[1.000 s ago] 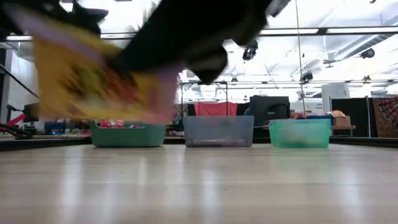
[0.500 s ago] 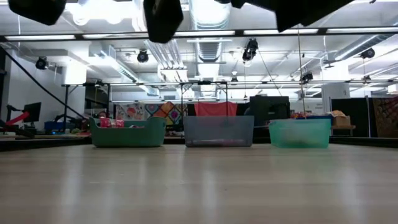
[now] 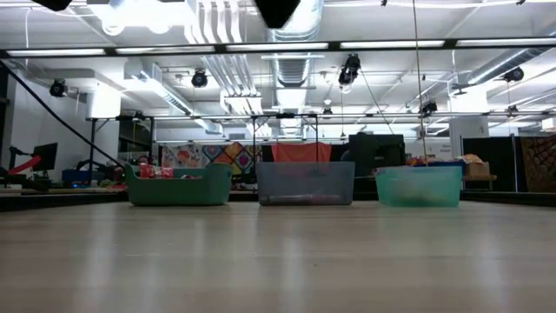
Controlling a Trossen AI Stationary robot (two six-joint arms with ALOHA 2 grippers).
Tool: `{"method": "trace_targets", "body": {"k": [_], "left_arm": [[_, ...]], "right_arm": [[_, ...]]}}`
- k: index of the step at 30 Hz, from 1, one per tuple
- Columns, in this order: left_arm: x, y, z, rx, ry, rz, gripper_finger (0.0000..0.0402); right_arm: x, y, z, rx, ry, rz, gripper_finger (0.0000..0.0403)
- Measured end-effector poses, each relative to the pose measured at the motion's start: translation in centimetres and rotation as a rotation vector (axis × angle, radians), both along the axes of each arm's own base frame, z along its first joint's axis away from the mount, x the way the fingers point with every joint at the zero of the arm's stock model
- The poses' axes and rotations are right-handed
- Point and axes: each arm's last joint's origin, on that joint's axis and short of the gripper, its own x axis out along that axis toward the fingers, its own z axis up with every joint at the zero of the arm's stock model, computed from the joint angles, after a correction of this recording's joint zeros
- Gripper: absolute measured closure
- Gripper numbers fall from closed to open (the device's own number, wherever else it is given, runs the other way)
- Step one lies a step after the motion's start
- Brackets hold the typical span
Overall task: Sort candy
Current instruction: Put the yellow candy into the light green bin
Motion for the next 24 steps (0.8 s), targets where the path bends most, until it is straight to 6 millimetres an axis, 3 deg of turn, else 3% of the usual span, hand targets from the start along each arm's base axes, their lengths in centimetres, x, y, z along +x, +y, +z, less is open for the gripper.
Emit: {"method": "trace_targets", "body": {"k": [5,11,18,24], "left_arm": [[0.4,0.5,0.6,-0.022,-0.012,0.024,0.0225],[1.2,1.2,1.1,-0.027,-0.052,0.12,0.0225],[1.5,1.3,0.8,0.0,-0.093,0.221,0.0228],[2.2,1.7,0.4,0.01,-0.103,0.269,0.0243]], "right_arm": [[-3.1,-5.3,3.9,-0.186,0.09,-0.229,0.0394],[-5.8,-10.9,6.9,-0.25,0.1,-0.468,0.0394],[-8.1,-15.5,7.1,-0.22,0.13,-0.624,0.0394],[-11.5,-19.9,5.9,-0.197,0.273,-0.778,0.0394]]}}
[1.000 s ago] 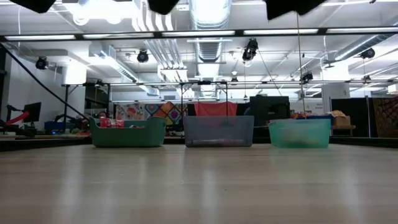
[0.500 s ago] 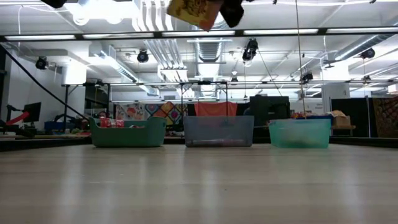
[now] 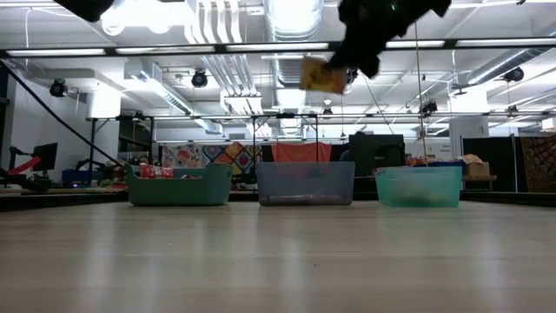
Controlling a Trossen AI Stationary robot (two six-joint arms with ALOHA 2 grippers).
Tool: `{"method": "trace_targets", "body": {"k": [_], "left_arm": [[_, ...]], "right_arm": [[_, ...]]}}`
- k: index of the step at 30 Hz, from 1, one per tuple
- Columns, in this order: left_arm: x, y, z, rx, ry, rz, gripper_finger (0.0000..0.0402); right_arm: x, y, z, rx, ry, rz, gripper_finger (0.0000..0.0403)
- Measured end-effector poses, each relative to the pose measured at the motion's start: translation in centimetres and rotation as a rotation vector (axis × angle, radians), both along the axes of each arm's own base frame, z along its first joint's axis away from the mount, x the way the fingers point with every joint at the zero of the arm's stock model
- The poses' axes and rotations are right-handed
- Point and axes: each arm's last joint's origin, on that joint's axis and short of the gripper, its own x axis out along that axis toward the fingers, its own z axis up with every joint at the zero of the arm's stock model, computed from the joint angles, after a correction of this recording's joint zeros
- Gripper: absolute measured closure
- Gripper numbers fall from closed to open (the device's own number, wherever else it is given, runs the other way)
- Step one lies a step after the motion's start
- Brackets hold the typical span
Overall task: Sort candy
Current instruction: Put the yellow candy into the light green bin
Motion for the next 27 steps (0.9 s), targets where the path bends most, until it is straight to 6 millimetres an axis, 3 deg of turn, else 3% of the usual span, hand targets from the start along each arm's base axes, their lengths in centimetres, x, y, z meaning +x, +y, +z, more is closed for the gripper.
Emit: {"method": "trace_targets", "body": {"k": [4,9,13,17,21,27], "left_arm": [[0.7,0.8,0.1,0.032,0.007,0.013,0.0263],[1.6,2.2,0.5,0.104,0.044,-0.118,0.0324],[2.4,5.2,0.6,0.095,0.071,-0.192,0.0387],[2.6,8.9,0.3,0.038,0.083,-0.281,0.0392],[1.4,11.0,0.1,-0.002,0.074,-0.364,0.04],[-2.5,12.7,0.0,-0.016,0.017,-0.378,0.0401]], "right_arm": [[-2.6,-2.8,-1.3,0.069,0.051,-0.078,0.0394],[-5.0,-4.7,-2.7,0.16,0.046,-0.124,0.0394],[-5.6,-5.0,-2.8,0.154,0.039,-0.139,0.0394],[-5.7,-4.8,-2.5,0.151,0.02,-0.127,0.0394],[-5.9,-4.5,-2.2,0.18,0.0,-0.094,0.0394],[-6.1,-4.2,-2.3,0.227,0.016,-0.087,0.0394]]}}
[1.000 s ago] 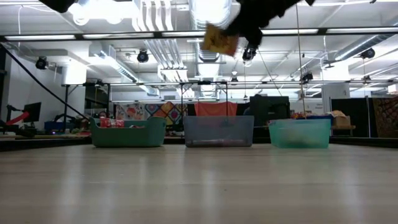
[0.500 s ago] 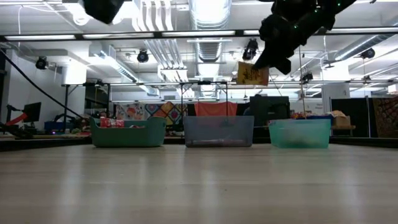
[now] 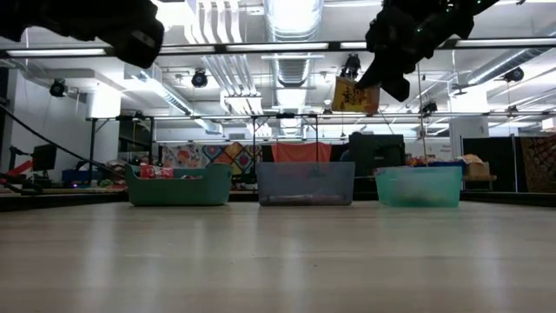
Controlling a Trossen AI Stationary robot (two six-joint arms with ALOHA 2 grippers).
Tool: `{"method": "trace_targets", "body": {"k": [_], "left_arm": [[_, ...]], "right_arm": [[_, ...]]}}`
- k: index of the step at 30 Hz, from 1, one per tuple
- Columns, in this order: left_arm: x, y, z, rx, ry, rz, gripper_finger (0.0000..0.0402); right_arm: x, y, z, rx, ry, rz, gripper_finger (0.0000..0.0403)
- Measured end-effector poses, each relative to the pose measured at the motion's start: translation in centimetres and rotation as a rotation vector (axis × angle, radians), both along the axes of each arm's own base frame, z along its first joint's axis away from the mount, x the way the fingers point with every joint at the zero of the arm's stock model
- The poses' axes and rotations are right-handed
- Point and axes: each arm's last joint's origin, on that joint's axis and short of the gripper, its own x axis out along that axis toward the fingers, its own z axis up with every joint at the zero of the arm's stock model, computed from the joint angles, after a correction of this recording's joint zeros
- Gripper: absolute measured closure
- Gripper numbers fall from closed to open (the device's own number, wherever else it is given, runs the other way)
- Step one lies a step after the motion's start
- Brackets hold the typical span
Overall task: Sort candy
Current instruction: Put the yellow candy into the light green bin
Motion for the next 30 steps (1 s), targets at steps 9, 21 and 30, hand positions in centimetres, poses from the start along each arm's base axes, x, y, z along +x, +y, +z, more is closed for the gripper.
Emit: {"method": "trace_targets", "body": {"k": [9,21,30], "left_arm": [[-4.7,2.2,-1.2,-0.042,-0.148,0.033,0.0401],[-6.7,3.1,-2.4,-0.07,-0.157,0.061,0.0402],[-6.6,3.2,-2.6,-0.059,-0.139,0.087,0.0402]], "right_arm": [[0.4,0.7,-1.2,0.054,-0.087,0.027,0.0394],[-0.8,0.7,-1.2,0.151,-0.2,-0.094,0.0394],[-3.5,-1.9,-2.1,0.263,-0.108,-0.316,0.0394]]}}
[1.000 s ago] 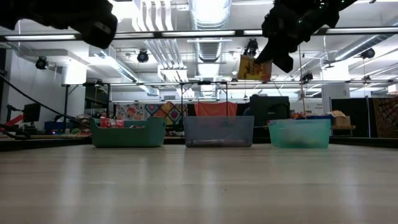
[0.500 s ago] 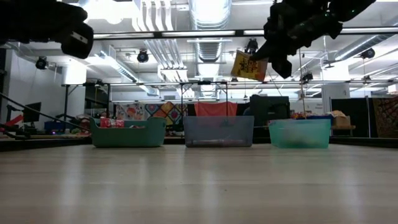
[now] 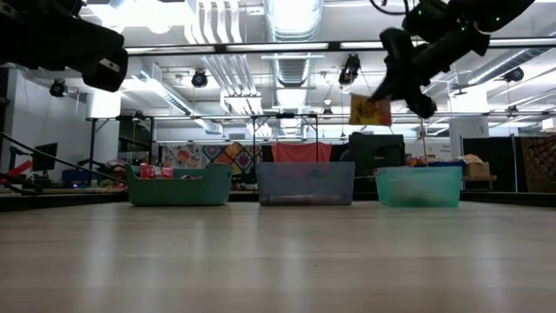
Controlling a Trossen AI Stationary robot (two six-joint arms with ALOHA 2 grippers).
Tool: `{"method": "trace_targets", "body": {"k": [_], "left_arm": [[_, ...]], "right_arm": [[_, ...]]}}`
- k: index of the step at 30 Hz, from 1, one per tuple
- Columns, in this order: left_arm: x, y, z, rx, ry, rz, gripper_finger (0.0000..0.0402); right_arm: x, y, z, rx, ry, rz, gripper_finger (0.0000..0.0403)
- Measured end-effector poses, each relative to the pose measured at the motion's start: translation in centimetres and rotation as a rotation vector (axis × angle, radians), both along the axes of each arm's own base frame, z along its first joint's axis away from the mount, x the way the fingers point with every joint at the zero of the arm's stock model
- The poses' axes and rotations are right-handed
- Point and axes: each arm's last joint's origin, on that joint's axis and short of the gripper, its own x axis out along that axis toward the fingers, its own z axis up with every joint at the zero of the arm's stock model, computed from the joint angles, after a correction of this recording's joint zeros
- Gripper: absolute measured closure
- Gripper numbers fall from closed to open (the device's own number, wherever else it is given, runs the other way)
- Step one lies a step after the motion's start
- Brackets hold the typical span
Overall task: Sort candy
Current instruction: Put the yellow candy into the light green bin
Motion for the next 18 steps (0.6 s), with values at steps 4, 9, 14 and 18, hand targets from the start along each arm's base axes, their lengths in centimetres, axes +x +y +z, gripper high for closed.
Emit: {"method": "trace_targets", "body": {"k": [4,9,14,18], "left_arm": [[0.0,0.0,0.0,0.0,0.001,0.004,0.0402],[0.0,0.0,0.0,0.001,0.001,0.004,0.0402],[0.0,0.0,0.0,0.014,-0.002,0.004,0.0402],[0.0,0.0,0.0,0.021,-0.003,0.004,0.0402]], "right_arm": [[-1.4,-1.0,-0.7,0.048,0.071,-0.076,0.0394],[-3.2,-1.5,-2.0,0.07,0.256,-0.18,0.0394],[-3.6,-1.5,-3.8,0.144,0.362,-0.176,0.0387],[-3.1,-2.1,-5.3,0.162,0.387,-0.168,0.0361]]}}
